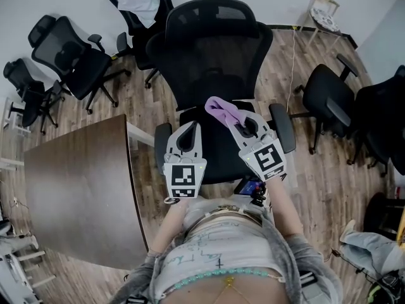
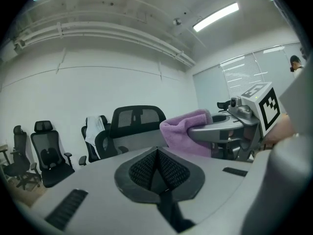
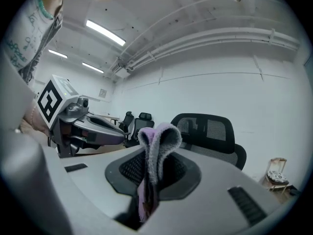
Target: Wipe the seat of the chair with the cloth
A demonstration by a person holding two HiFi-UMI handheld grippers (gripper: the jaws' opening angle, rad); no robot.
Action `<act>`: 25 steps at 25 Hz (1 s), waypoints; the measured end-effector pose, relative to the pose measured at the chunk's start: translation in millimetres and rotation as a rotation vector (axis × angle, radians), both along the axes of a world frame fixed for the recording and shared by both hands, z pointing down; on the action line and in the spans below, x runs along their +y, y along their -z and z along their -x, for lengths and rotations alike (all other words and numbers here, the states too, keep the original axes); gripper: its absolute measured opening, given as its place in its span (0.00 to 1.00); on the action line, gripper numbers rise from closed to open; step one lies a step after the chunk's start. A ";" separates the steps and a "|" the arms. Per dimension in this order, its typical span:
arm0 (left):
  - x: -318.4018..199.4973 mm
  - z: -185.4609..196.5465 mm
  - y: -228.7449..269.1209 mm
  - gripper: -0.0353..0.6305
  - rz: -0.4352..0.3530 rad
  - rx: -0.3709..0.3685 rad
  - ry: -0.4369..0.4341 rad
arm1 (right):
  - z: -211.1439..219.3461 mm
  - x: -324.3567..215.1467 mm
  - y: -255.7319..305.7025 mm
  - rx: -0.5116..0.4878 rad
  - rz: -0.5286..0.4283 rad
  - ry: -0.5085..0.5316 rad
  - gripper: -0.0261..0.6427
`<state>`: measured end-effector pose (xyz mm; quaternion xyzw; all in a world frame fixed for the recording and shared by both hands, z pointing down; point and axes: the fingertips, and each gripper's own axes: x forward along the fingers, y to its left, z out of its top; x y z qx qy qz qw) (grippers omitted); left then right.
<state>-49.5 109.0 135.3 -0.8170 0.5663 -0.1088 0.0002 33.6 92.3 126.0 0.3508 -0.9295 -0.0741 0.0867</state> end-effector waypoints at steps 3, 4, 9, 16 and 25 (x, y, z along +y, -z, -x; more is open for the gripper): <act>0.3 -2.0 11.3 0.05 -0.020 0.016 -0.004 | 2.3 5.1 6.2 -0.006 -0.029 0.010 0.12; 0.1 -2.7 14.5 0.05 -0.027 0.018 -0.003 | 2.9 7.4 9.3 -0.015 -0.037 0.012 0.12; 1.5 -2.6 25.6 0.05 -0.048 0.050 0.013 | 2.9 19.3 24.2 -0.077 -0.040 -0.002 0.12; 0.7 -3.8 40.0 0.05 -0.094 0.041 0.022 | -0.5 23.0 45.7 -0.135 -0.072 -0.027 0.12; 2.1 -7.5 49.4 0.05 -0.129 0.030 0.018 | -0.8 22.8 49.3 -0.139 -0.070 -0.044 0.12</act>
